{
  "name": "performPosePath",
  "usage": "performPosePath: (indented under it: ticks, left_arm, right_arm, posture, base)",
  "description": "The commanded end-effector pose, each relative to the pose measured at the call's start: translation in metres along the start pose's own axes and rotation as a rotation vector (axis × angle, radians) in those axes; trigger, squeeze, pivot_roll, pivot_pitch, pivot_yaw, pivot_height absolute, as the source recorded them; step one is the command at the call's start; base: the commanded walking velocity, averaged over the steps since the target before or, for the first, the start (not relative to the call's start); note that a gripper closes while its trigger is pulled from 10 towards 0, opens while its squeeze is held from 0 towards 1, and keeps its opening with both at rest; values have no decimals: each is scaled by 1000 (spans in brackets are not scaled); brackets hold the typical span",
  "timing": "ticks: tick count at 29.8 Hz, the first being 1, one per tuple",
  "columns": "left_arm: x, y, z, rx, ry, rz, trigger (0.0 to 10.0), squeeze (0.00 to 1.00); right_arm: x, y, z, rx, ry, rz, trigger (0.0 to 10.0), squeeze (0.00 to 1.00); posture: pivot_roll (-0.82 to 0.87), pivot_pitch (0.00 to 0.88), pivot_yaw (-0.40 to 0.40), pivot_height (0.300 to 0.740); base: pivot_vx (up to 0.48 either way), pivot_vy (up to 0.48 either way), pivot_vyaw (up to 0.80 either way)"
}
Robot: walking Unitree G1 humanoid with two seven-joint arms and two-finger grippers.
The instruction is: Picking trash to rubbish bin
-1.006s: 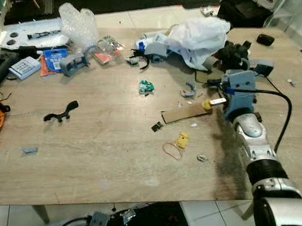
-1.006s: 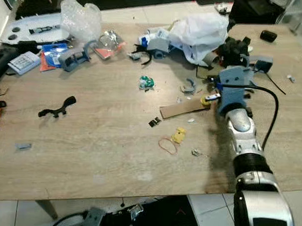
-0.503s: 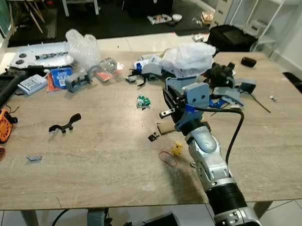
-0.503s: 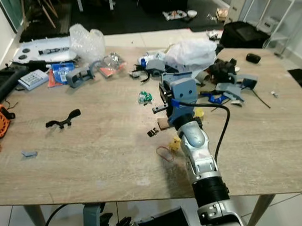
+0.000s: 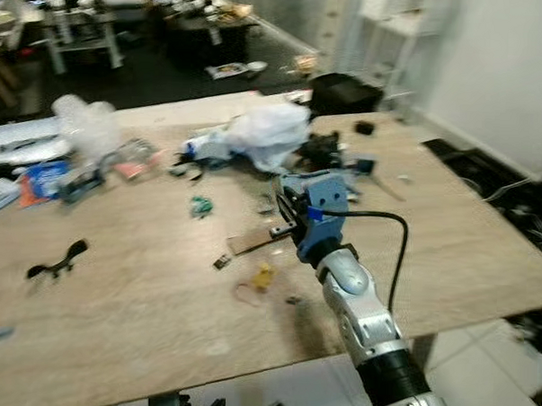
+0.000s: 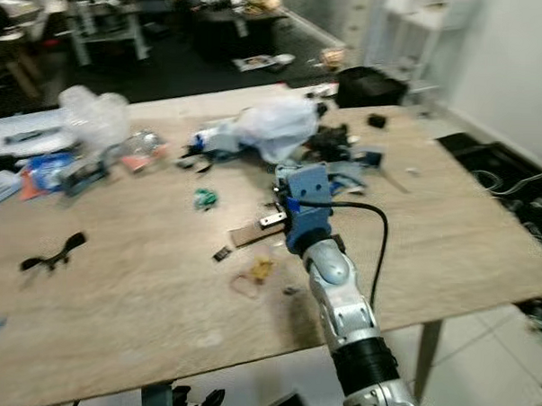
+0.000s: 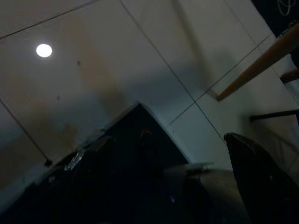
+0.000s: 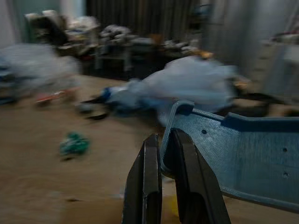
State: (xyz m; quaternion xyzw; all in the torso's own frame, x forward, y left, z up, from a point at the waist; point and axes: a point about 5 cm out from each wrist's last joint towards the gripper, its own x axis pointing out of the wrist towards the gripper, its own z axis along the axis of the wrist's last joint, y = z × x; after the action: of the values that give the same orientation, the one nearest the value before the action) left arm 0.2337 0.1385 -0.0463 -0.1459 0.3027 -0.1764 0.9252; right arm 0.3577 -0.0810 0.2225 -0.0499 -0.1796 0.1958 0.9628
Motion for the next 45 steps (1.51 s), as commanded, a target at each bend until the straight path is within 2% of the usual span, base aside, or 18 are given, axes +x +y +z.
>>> performPosePath:
  ticks: [1, 4, 9, 13, 16, 22, 27, 37, 45]
  left_arm:
    - [-8, 7, -17, -16, 71, 37, 10000, 0]
    - [-10, 8, -22, -20, 92, 48, 10000, 0]
    - [-23, 14, -46, -17, 194, 92, 10000, 0]
    - [-28, 17, -53, -30, 219, 120, 10000, 0]
    - [-41, 24, -70, -70, 280, 180, 10000, 0]
    - [-49, 27, -81, -80, 328, 213, 10000, 0]
    - [-57, 28, -93, -88, 368, 236, 10000, 0]
    - [-53, 28, -88, -66, 353, 227, 10000, 0]
    - [-47, 24, -81, -44, 336, 202, 10000, 0]
  right_arm:
    - [0, 8, -1, 3, 9, 21, 10000, 0]
    - [-1, 6, -3, -6, 21, 9, 10000, 0]
    - [-3, 3, -7, -17, 55, -7, 10000, 0]
    - [-5, 4, -8, -9, 55, -5, 10000, 0]
    - [-6, 6, -9, -15, 57, 5, 10000, 0]
    - [-7, 6, -11, -18, 65, 11, 10000, 0]
    - [-9, 14, -23, -10, 111, 38, 10000, 0]
    - [-20, 37, -44, 11, 186, 125, 10000, 0]
    - [-26, 41, -53, -3, 213, 138, 10000, 0]
  posture:
    - [-93, 107, 26, 740]
    - [-96, 104, 30, 740]
    - [-103, 102, 37, 740]
    - [-105, 102, 36, 740]
    - [-103, 103, 32, 740]
    - [-102, 105, 28, 740]
    - [-103, 106, 21, 740]
    - [-99, 106, 11, 740]
    - [-101, 100, 9, 740]
  base:
    - [0, 0, -788]
    - [0, 0, -788]
    - [0, 0, -790]
    - [0, 0, -791]
    - [-84, 0, 0]
    - [-169, 0, 0]
    - [-302, 0, 0]
    - [-325, 0, 0]
    - [-334, 0, 0]
